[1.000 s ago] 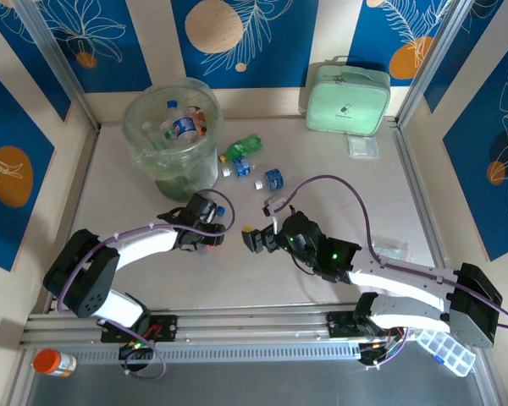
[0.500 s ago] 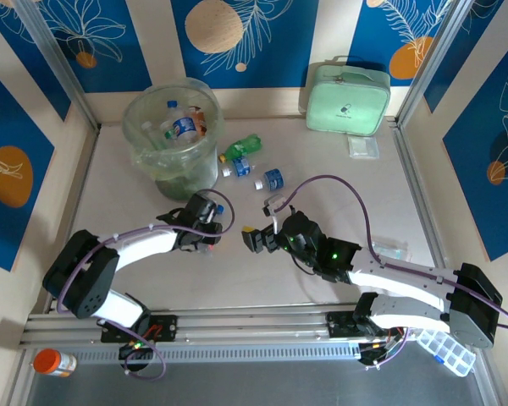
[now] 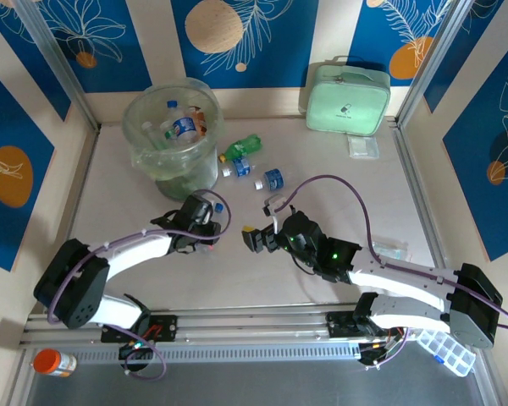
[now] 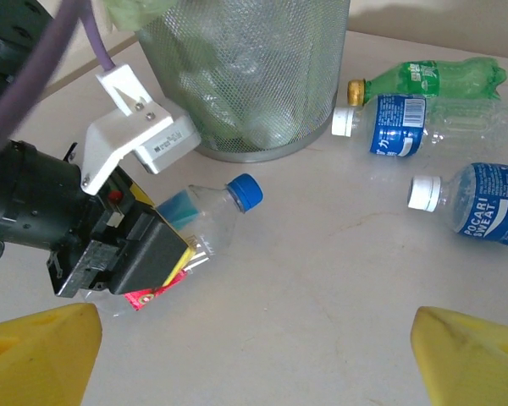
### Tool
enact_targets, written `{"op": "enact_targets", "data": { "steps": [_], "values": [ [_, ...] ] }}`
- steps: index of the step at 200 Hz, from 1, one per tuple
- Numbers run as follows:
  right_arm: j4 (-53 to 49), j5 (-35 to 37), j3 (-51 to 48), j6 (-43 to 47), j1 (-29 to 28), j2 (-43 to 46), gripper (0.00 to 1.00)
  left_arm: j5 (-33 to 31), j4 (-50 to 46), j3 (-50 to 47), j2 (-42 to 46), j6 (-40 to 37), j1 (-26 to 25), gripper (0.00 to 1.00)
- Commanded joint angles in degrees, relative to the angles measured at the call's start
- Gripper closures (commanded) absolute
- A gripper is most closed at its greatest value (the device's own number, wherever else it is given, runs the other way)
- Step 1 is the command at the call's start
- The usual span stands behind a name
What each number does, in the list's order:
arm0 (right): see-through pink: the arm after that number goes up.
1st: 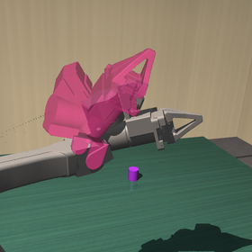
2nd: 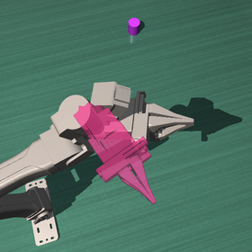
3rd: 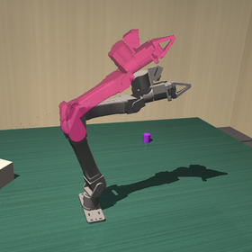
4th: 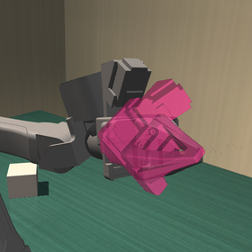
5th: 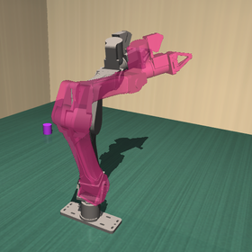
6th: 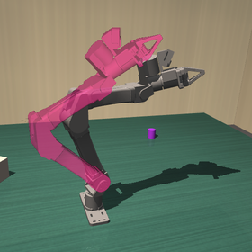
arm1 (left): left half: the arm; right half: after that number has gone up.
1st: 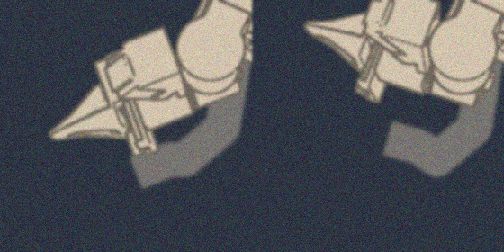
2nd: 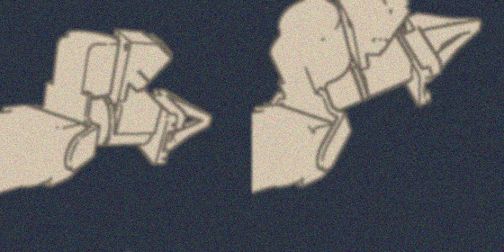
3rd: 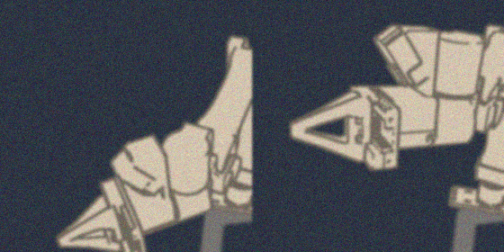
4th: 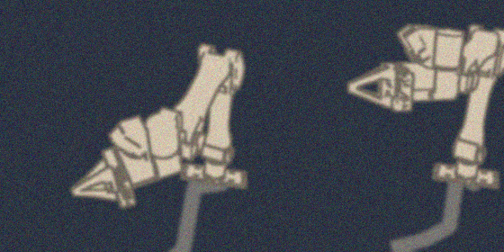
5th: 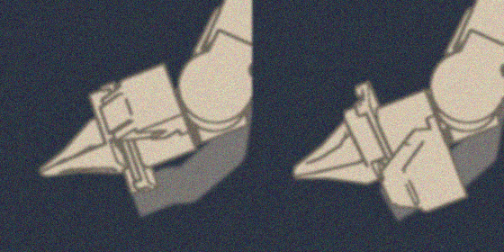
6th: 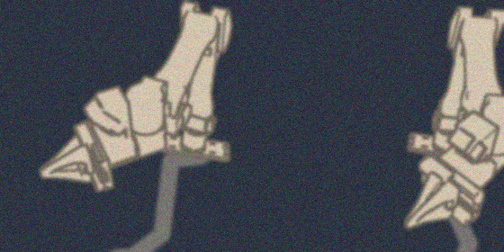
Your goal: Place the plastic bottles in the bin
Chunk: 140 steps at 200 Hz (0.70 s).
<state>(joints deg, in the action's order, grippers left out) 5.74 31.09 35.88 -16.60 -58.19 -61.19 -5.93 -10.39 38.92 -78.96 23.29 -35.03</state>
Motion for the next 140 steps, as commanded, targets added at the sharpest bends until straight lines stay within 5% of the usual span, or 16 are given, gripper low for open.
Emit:
{"op": "enact_targets", "data": {
  "steps": [1, 68, 140],
  "values": [
    [1.2, 1.3, -0.3, -0.8, 0.2, 2.1, 0.05, 2.0, -0.7, -0.3, 4.1, 1.9, 0.1, 0.66],
    [3.0, 3.3, -2.3, -0.9, 0.0, 5.3, 0.05, 4.6, -10.1, 3.9, 17.7, 3.7, -1.7, 0.67],
    [3.1, 3.0, -2.4, -1.2, 0.0, 5.1, 0.05, 7.1, -23.0, 20.0, 24.4, 1.3, -2.0, 0.68]
  ]
}}
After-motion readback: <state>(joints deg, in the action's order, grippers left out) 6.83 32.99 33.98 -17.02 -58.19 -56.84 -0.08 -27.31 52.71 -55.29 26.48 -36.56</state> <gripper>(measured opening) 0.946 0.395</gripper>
